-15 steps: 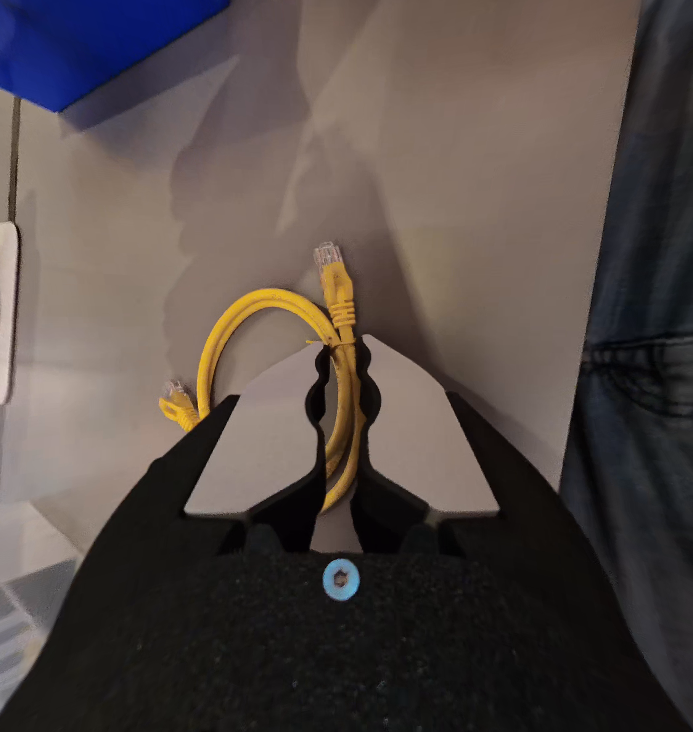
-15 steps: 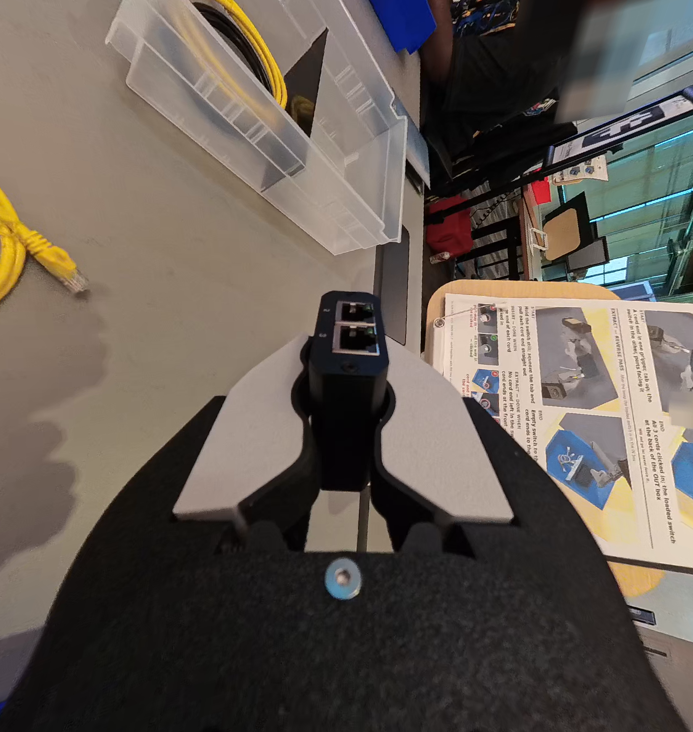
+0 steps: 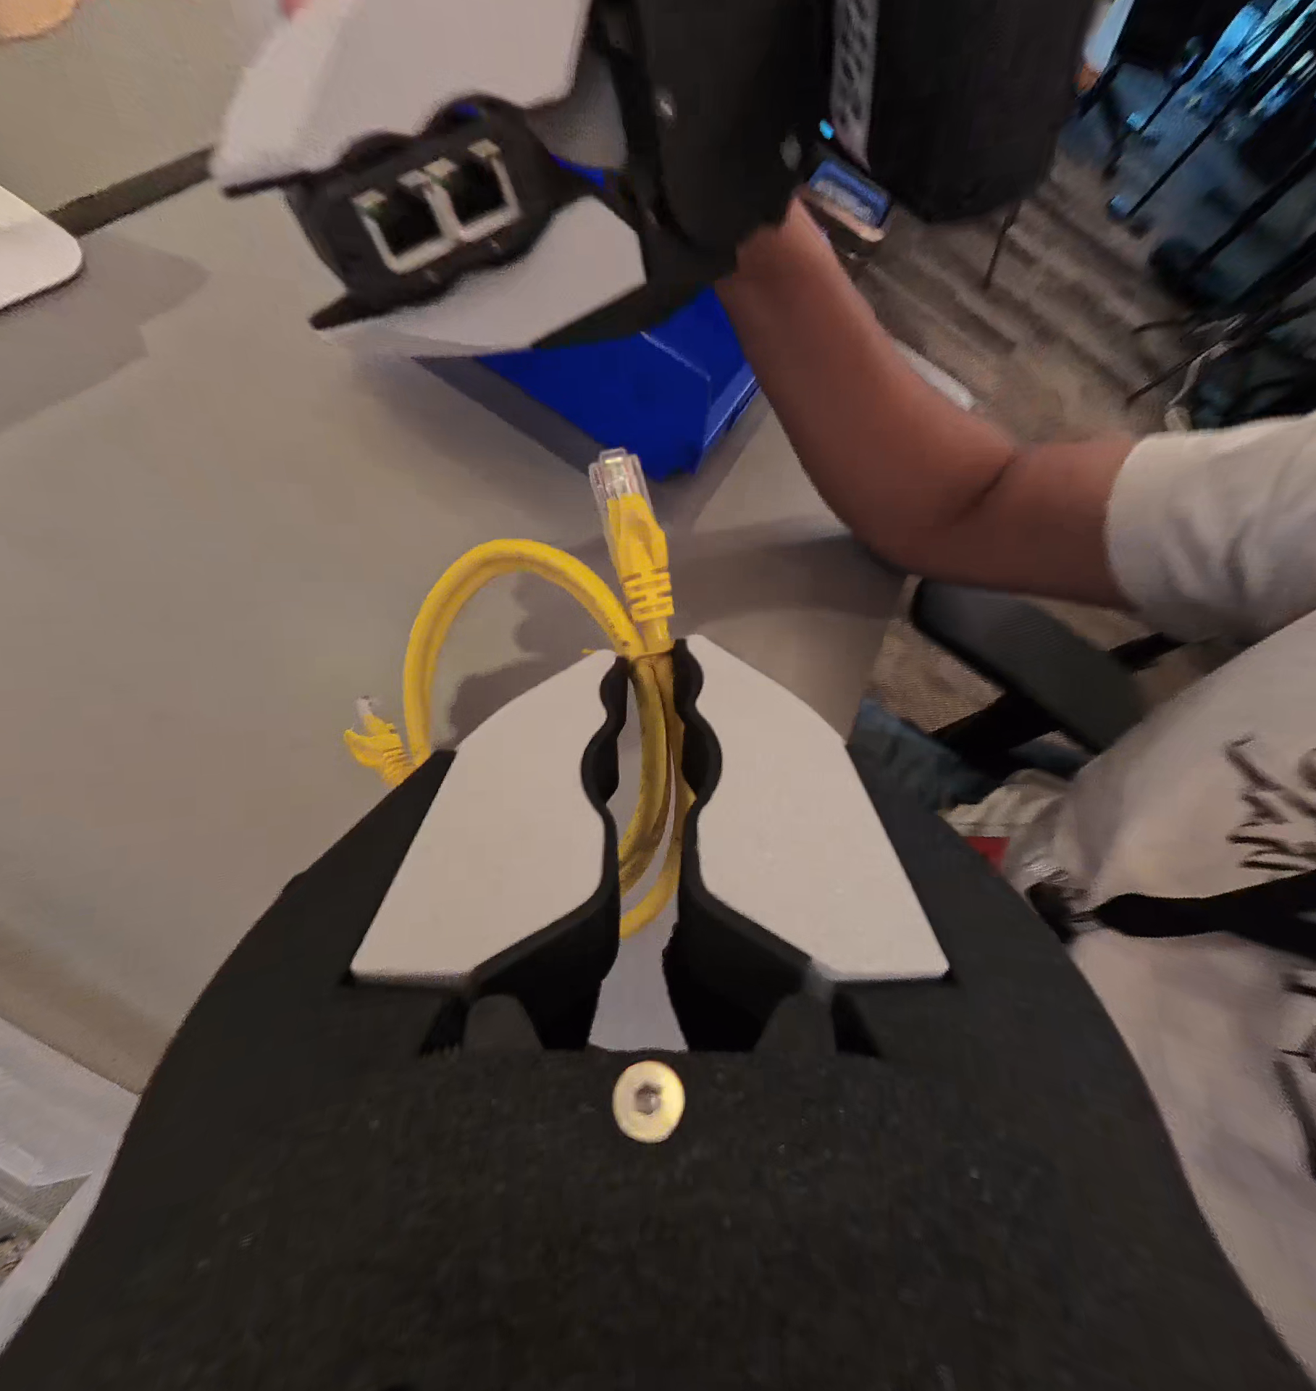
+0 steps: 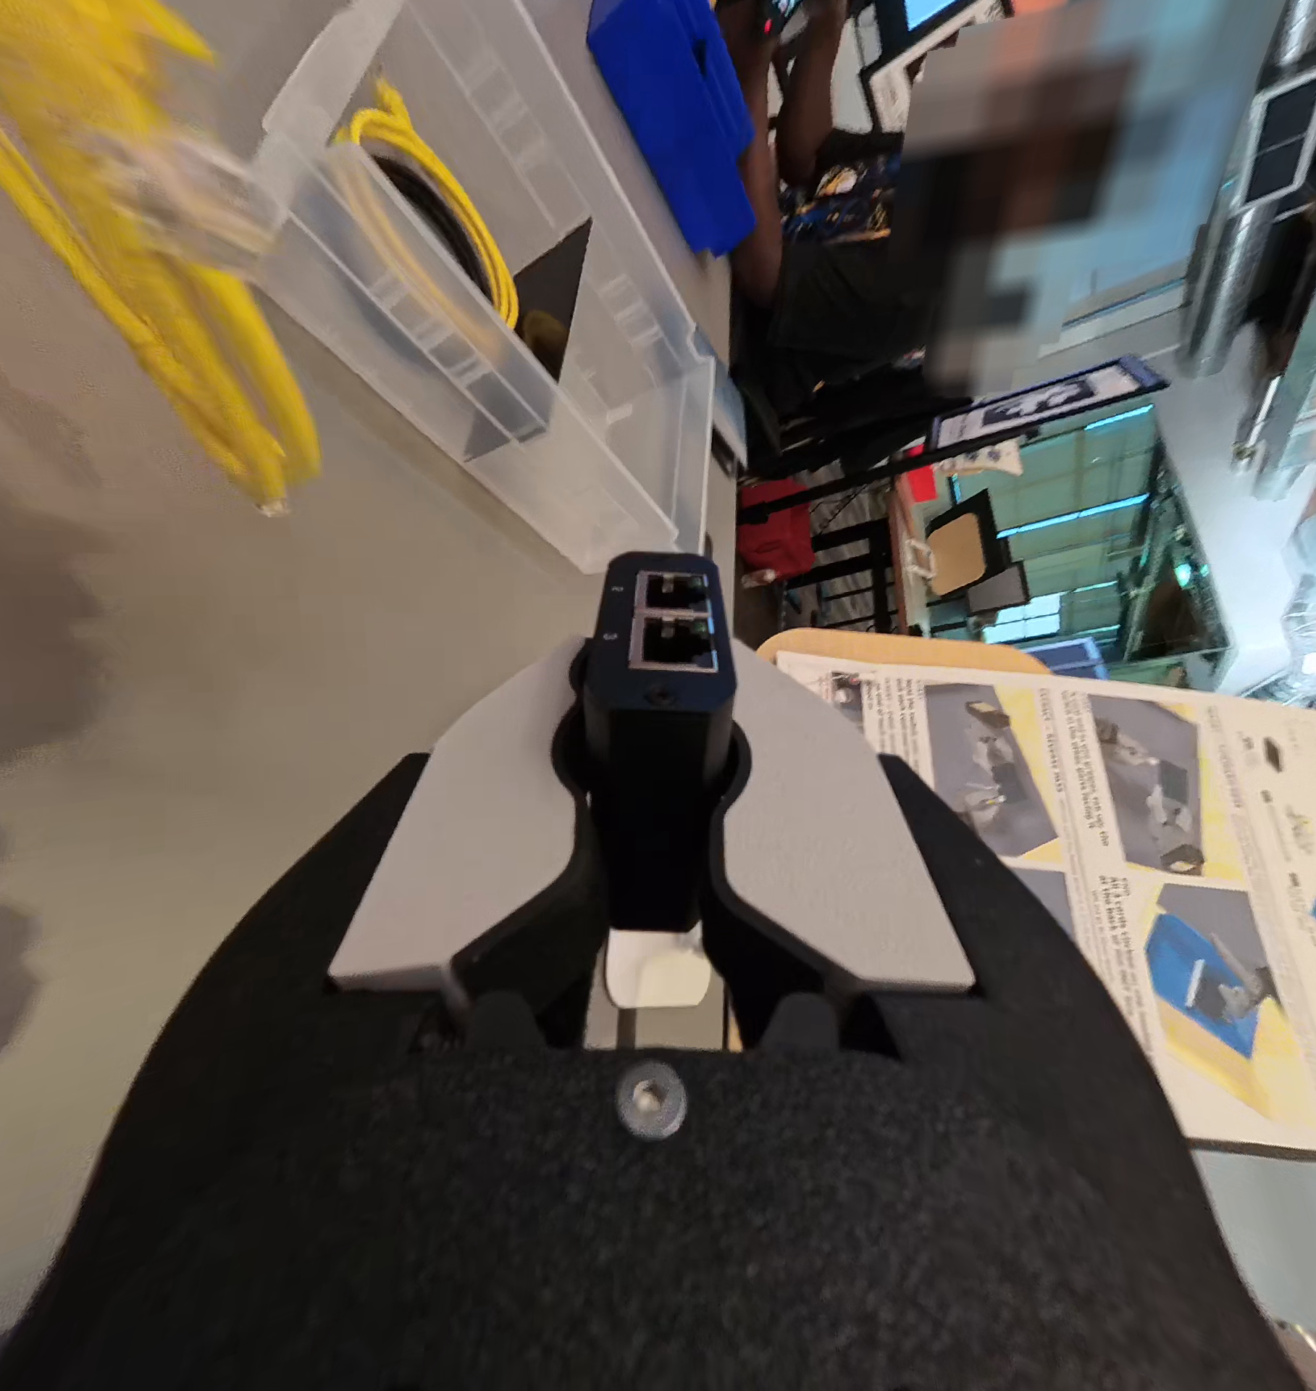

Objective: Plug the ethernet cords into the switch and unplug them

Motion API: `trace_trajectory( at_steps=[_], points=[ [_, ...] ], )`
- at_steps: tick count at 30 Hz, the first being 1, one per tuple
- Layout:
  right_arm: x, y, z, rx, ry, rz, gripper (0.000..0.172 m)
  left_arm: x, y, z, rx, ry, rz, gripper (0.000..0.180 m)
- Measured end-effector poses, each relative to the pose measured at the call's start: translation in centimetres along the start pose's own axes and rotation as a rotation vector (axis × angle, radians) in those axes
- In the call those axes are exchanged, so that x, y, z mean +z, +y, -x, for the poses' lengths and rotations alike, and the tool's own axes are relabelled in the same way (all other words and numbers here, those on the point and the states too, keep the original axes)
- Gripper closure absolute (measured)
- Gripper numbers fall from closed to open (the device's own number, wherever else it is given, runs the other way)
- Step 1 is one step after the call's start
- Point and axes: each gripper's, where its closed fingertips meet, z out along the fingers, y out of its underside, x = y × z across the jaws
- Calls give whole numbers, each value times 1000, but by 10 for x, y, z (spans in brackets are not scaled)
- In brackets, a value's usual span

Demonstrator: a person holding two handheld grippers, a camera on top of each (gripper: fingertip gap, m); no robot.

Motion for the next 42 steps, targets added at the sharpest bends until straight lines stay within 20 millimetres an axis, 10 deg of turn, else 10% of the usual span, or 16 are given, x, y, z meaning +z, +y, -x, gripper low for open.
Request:
trace_trajectory(
  at_steps=[14, 42],
  points=[
    [2, -2, -8, -181, 131, 76, 145, 9, -39, 17, -358, 233, 112, 169],
    [17, 7, 11, -238, 48, 164, 146, 14, -30, 38, -246, 68, 327, 169]
  ],
)
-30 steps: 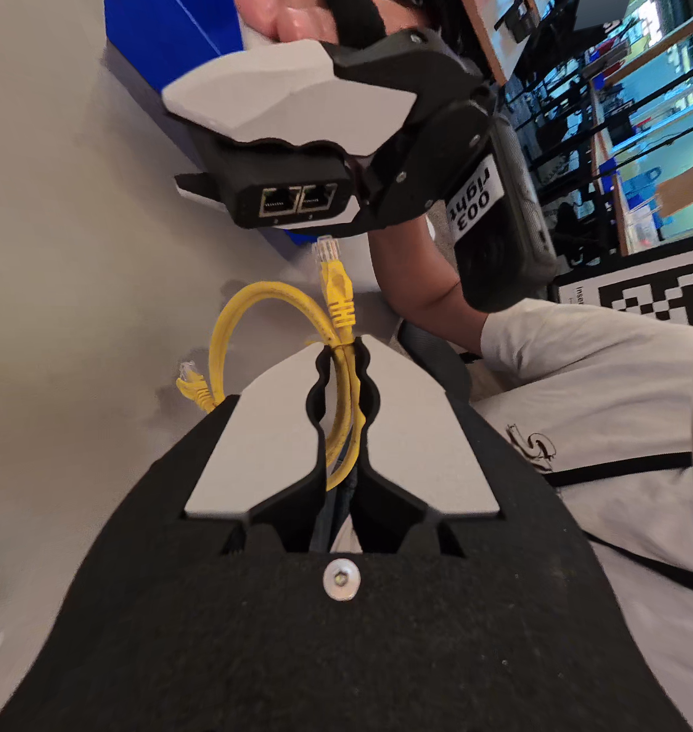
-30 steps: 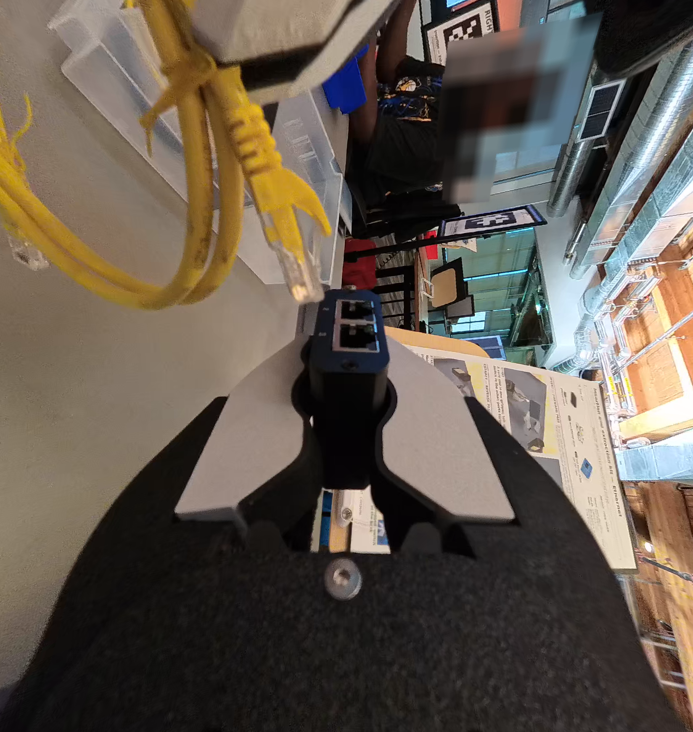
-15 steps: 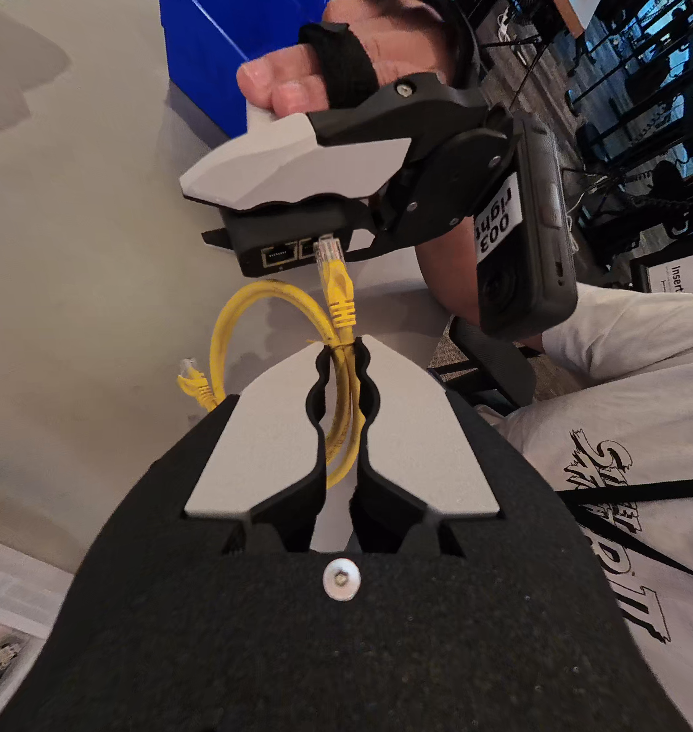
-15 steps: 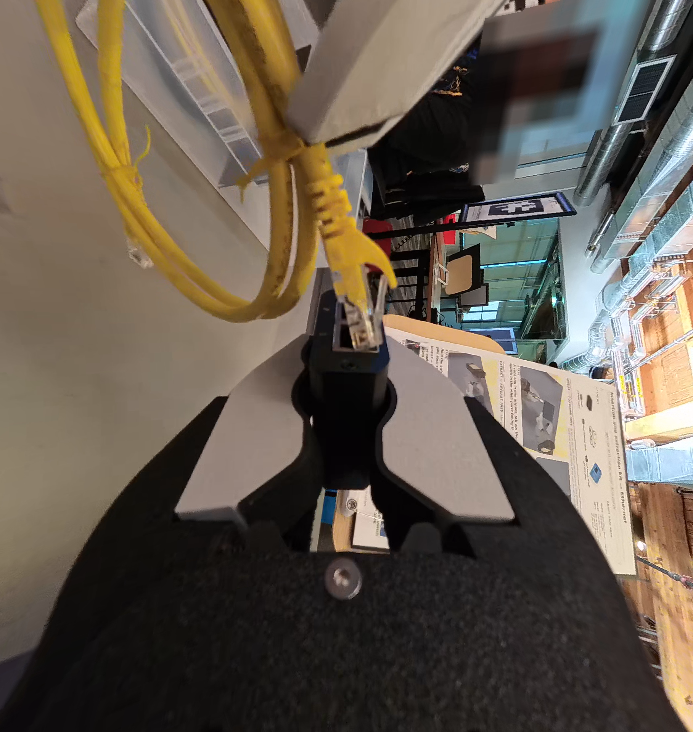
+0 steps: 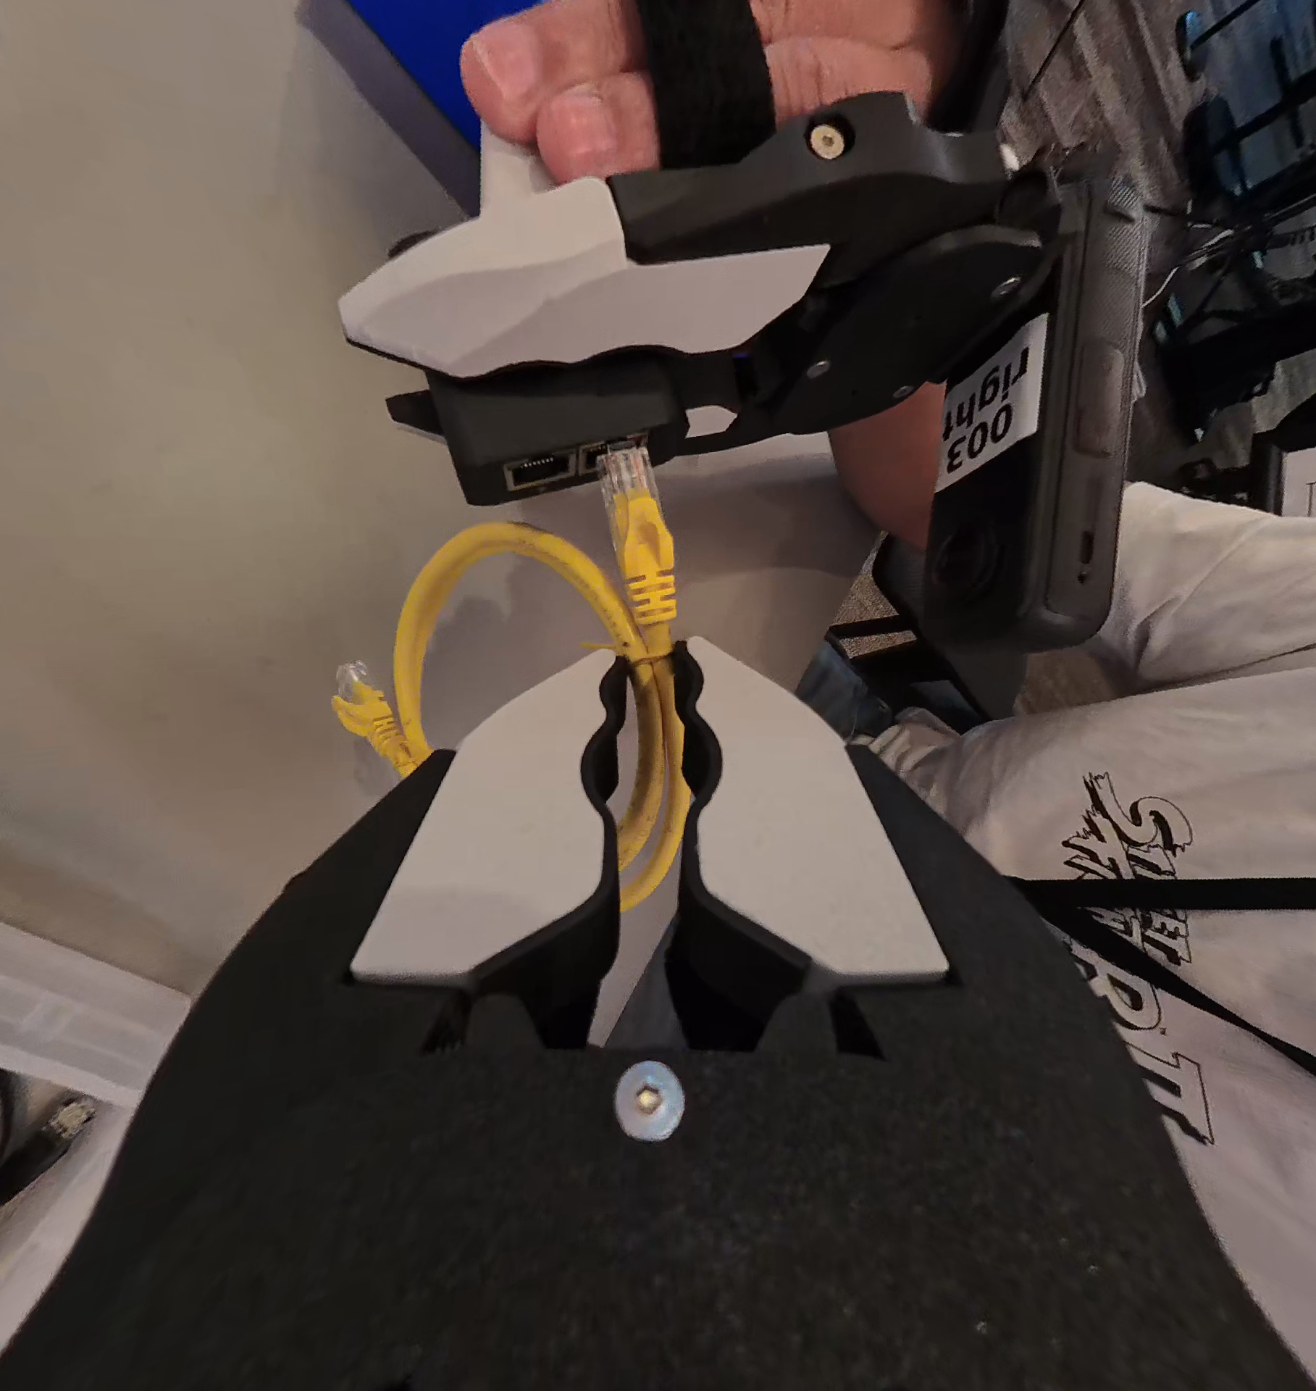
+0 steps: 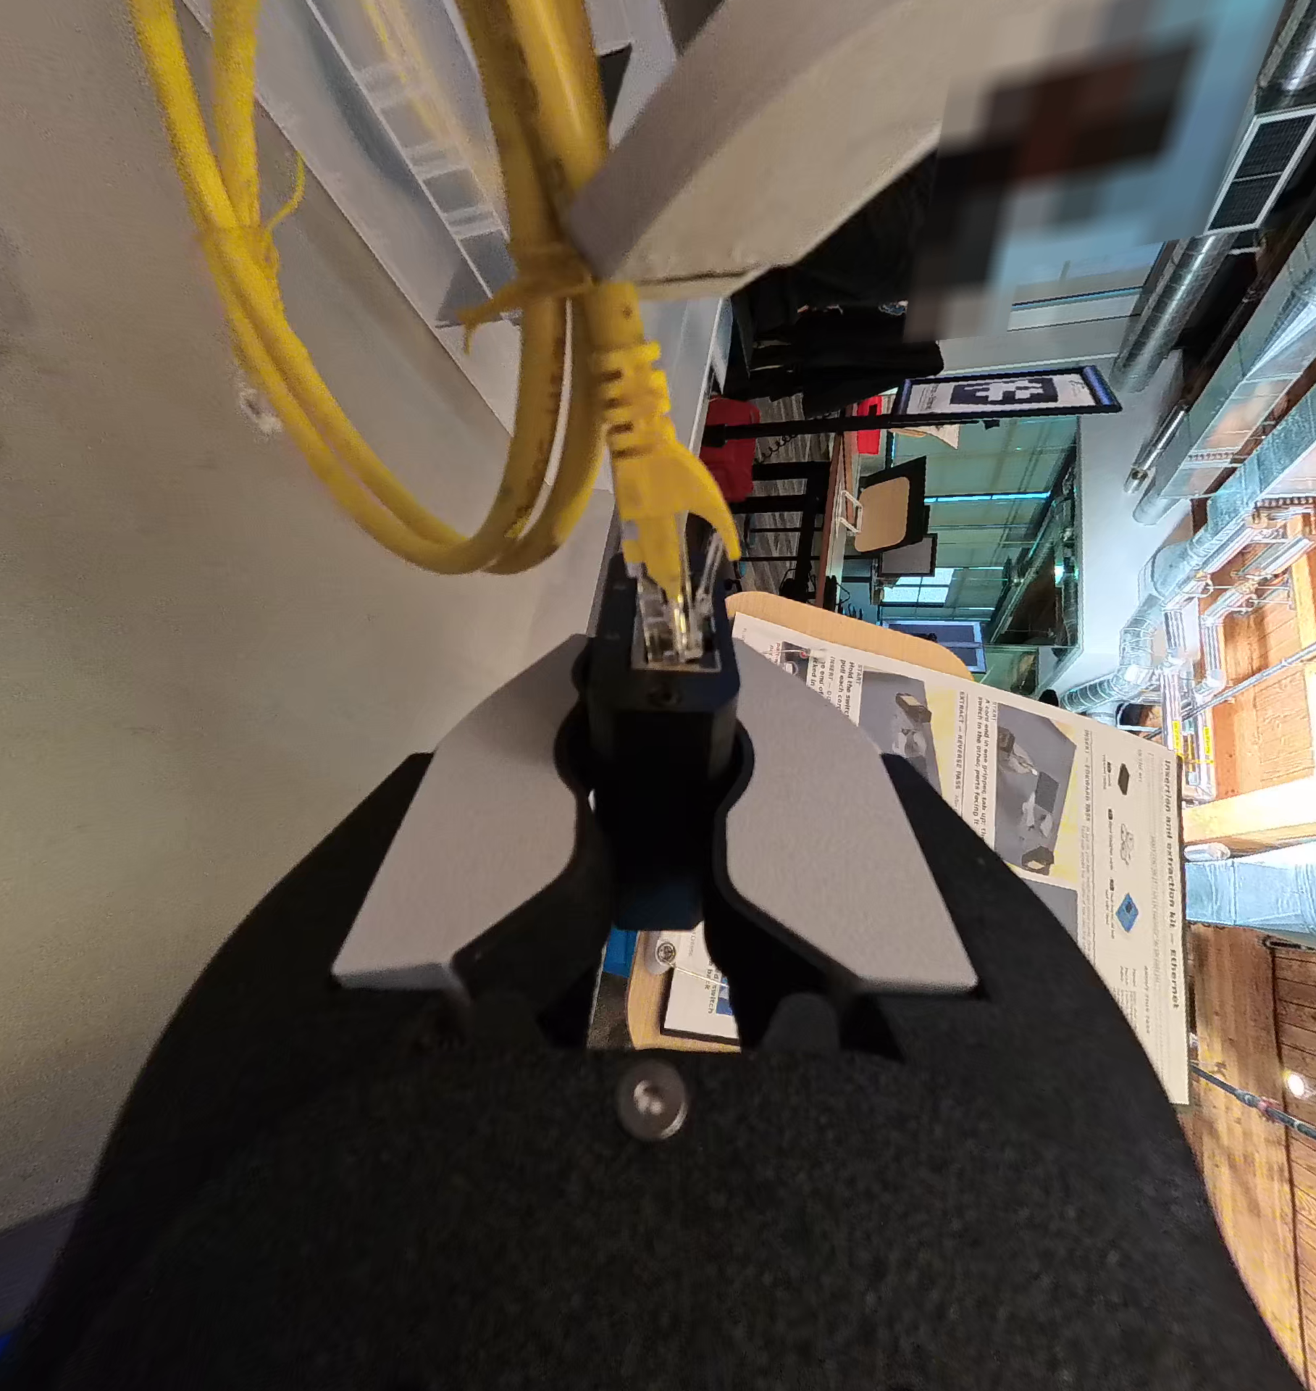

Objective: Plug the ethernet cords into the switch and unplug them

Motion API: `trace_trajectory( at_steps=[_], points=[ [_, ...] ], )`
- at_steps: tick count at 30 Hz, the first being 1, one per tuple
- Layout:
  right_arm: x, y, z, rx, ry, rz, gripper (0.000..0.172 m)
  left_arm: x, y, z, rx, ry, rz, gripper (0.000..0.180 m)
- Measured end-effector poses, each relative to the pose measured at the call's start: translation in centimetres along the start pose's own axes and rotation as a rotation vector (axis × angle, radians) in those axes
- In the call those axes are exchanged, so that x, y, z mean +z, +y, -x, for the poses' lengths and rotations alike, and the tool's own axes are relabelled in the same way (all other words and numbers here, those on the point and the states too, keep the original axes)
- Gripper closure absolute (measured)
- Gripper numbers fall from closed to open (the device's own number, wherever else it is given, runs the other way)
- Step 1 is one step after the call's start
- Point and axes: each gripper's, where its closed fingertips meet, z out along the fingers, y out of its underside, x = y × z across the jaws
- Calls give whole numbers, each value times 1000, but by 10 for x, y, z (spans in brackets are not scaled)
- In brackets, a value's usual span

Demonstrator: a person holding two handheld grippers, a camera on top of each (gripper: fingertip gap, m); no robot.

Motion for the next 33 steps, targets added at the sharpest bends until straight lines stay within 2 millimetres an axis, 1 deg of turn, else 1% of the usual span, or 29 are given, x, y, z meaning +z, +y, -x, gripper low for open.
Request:
trace_trajectory(
  at_steps=[5, 9, 13, 16, 19, 24, 27, 29, 31, 33],
  points=[
    [1, -2, 3, -17, -4, 6, 145, 1, 1, 3, -16, -11, 42, 169],
    [3, -3, 4, -23, -4, 13, 146, -2, -2, 6, -14, -33, 58, 169],
    [2, -1, 2, -12, 1, 30, 146, -1, -5, 7, -14, -45, 53, 169],
    [3, 2, 4, 5, -12, 38, 146, 0, -7, 10, 16, -82, 32, 169],
    [3, 5, 4, 47, -28, 31, 146, -2, -13, 13, 65, -138, -52, 168],
    [4, 5, 5, 109, -56, 0, 146, -5, -20, 9, 157, -204, -211, 167],
    [6, 9, 8, 130, -75, 16, 146, -13, -22, -3, 213, -210, -321, 150],
    [8, 11, 10, 141, -80, 15, 146, -20, -20, -9, 252, -252, -422, 146],
    [8, 9, 9, 167, -84, -9, 146, -21, -17, -8, 267, -326, -505, 141],
    [7, 6, 8, 192, -83, -39, 146, -20, -15, -2, 265, -399, -580, 141]
  ],
)
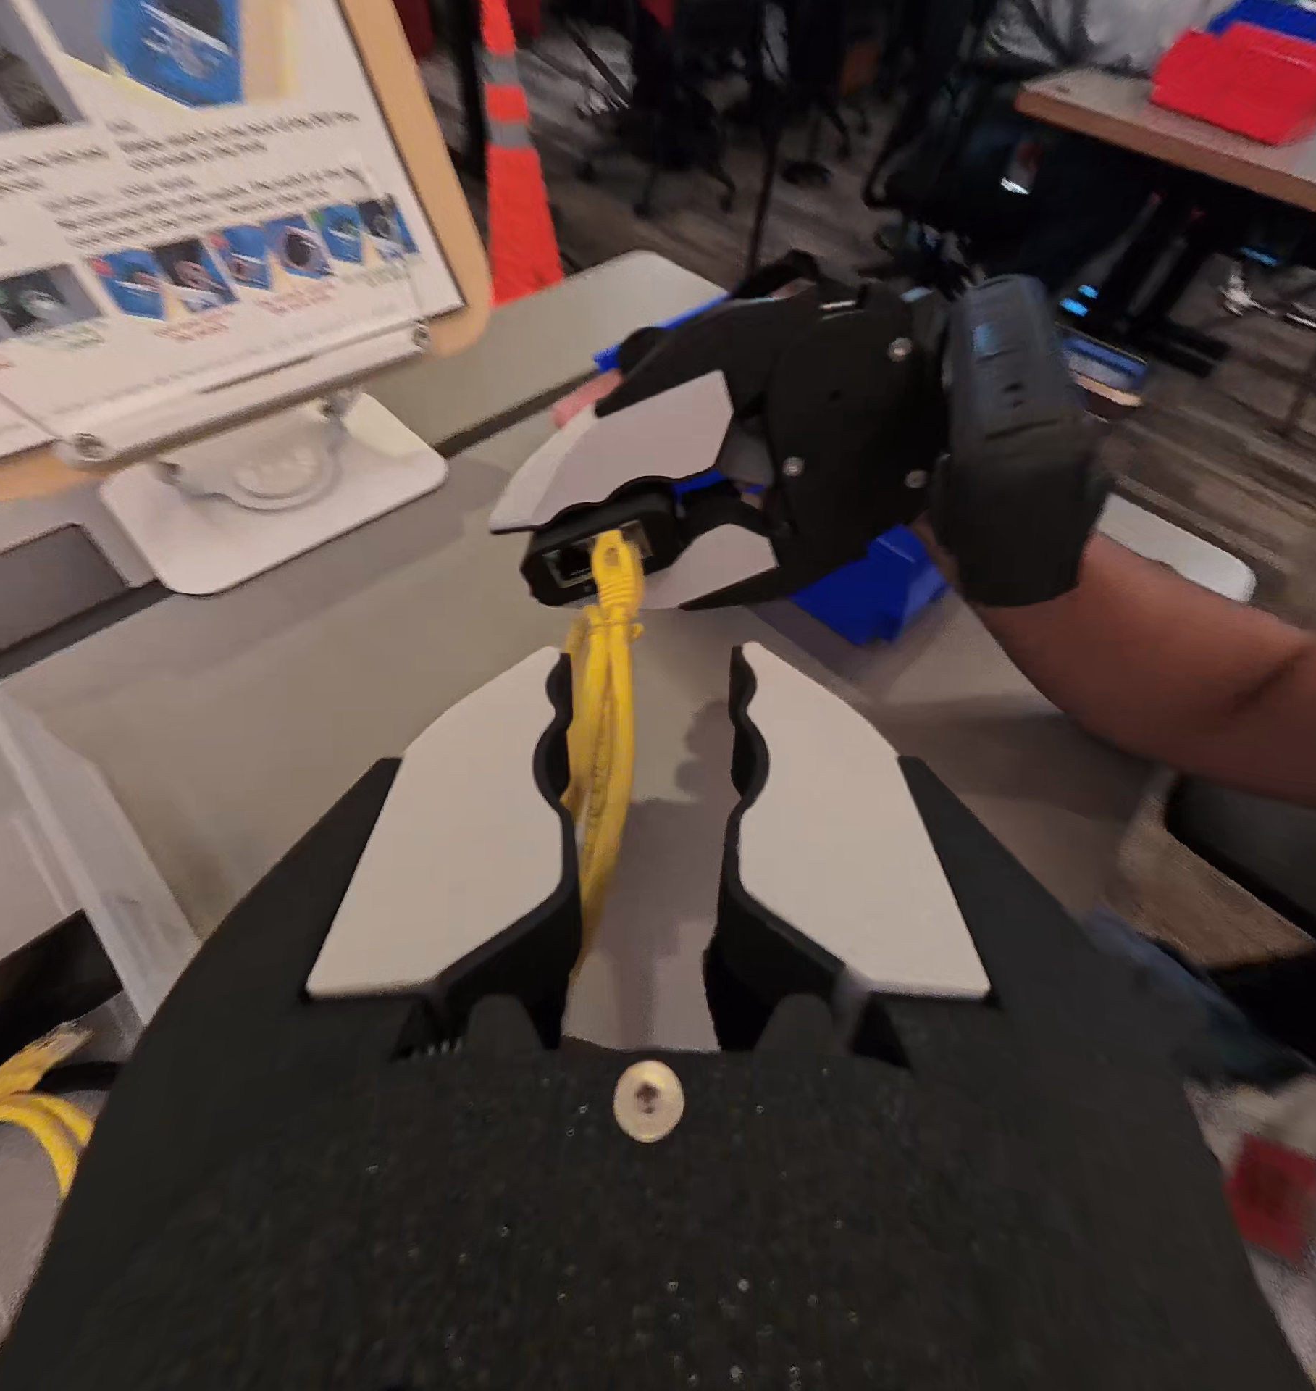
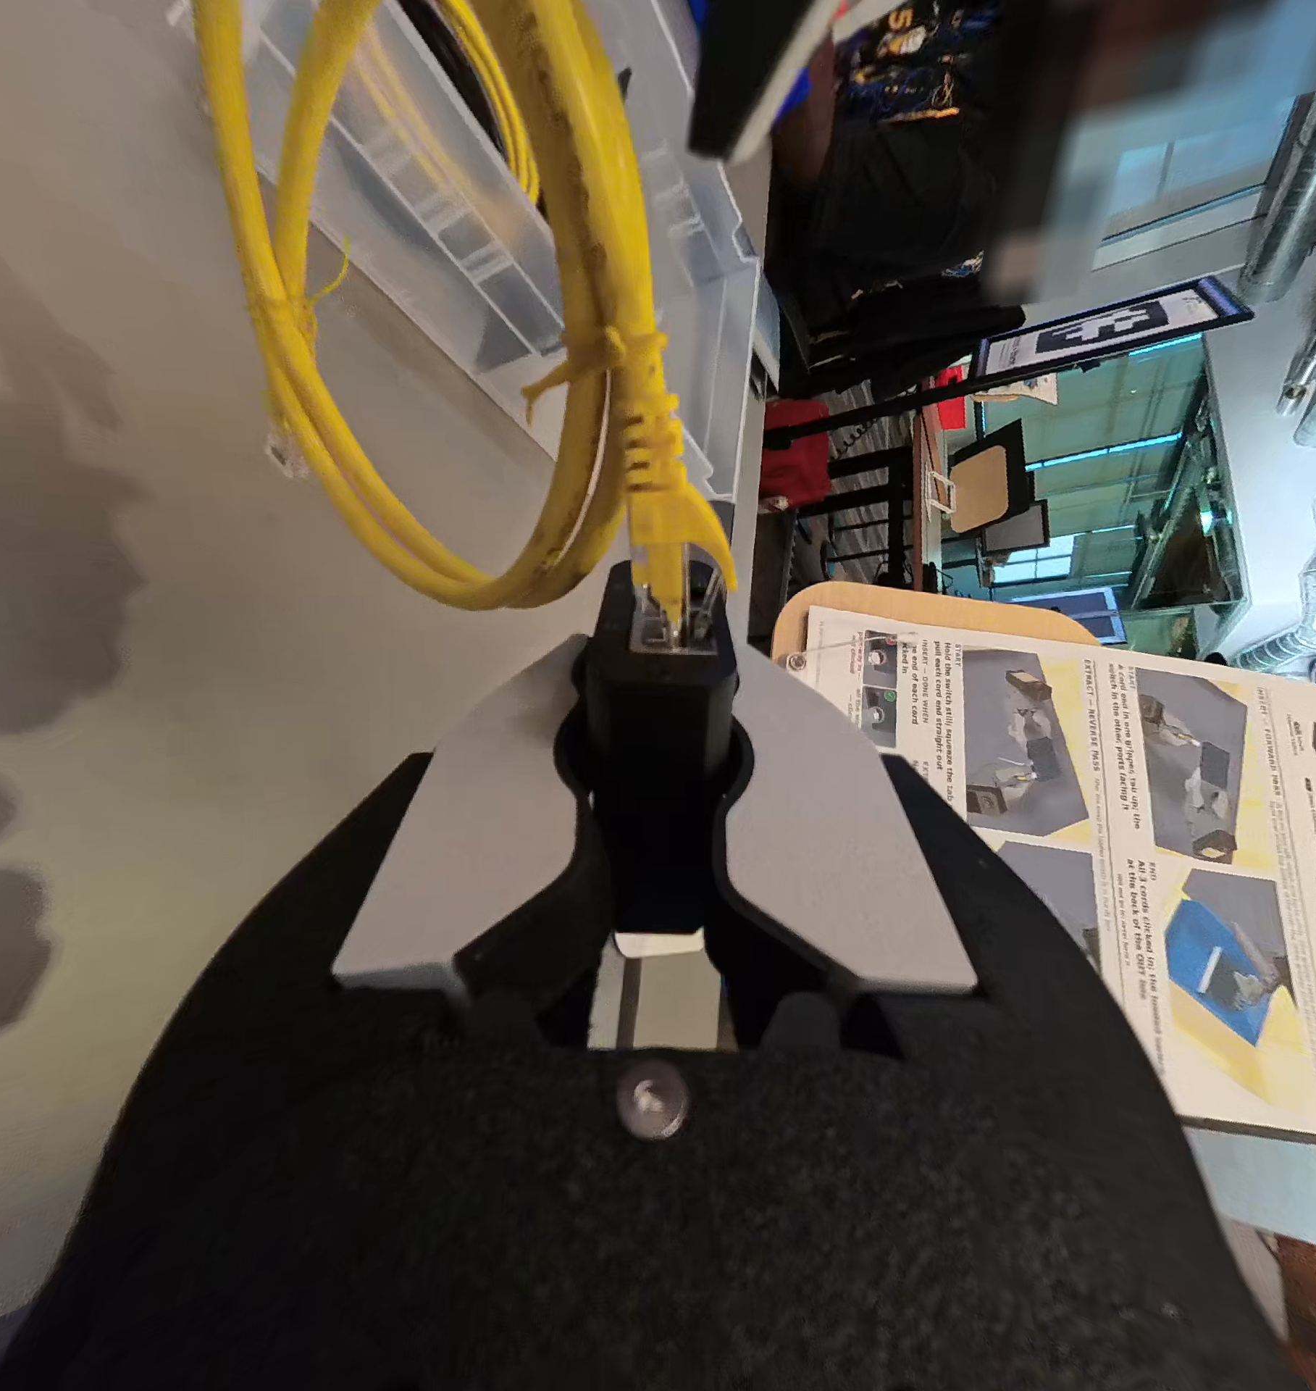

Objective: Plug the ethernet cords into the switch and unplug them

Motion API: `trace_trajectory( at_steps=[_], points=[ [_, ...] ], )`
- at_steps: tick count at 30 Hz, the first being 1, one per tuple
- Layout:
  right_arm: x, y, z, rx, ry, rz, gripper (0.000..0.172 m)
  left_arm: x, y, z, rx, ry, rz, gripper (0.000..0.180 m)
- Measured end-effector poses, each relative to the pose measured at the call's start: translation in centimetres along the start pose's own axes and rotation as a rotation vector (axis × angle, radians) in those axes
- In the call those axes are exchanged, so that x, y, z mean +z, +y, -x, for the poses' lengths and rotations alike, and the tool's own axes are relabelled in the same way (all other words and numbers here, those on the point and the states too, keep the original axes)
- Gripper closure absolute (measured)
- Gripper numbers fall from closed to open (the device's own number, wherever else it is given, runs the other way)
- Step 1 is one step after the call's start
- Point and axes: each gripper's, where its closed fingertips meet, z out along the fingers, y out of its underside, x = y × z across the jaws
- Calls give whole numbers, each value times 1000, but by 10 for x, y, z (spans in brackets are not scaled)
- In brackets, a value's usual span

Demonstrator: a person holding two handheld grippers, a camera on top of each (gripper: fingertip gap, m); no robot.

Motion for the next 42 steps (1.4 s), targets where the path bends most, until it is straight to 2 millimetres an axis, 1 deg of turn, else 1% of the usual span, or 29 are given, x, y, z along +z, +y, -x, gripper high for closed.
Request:
trace_trajectory(
  at_steps=[2, 4, 6, 9, 10, 14, 17, 19, 24, 26, 33, 36, 39, 42],
  points=[
    [-1, -4, -1, 19, -1, -27, 146, 3, 2, 6, -2, -65, -63, 141],
    [-2, -6, -1, 25, -1, -39, 146, 6, 4, 9, -23, -94, -95, 142],
    [-2, -7, -1, 24, -1, -43, 146, 7, 3, 8, -37, -96, -129, 153],
    [-3, -10, -1, 30, -2, -62, 145, 11, 5, 7, -38, -89, -128, 166],
    [-3, -10, -1, 34, -3, -67, 146, 11, 5, 6, -43, -86, -130, 166],
    [-2, -10, 0, 40, -9, -70, 146, 11, 7, 8, -24, -117, -116, 168],
    [-2, -12, 4, 37, -19, -83, 146, 9, 8, 6, 5, -121, -101, 168],
    [-2, -15, 5, 36, -20, -97, 146, 7, 7, 5, 20, -113, -90, 169],
    [-2, -17, 10, -1, -27, -93, 146, 5, 9, 4, -5, -51, -54, 169],
    [-1, -20, 11, 14, -35, -95, 146, 3, 8, 5, 0, -44, -48, 169],
    [8, -16, 20, 18, -68, -71, 146, 8, 20, 6, 62, -81, 24, 169],
    [9, -15, 21, 22, -71, -63, 146, 10, 22, 6, 71, -84, 36, 169],
    [10, -14, 23, 25, -83, -48, 146, 10, 24, 10, 71, -96, 62, 169],
    [11, -10, 22, 6, -71, -19, 146, 12, 31, 18, 94, -150, 91, 169]
  ],
)
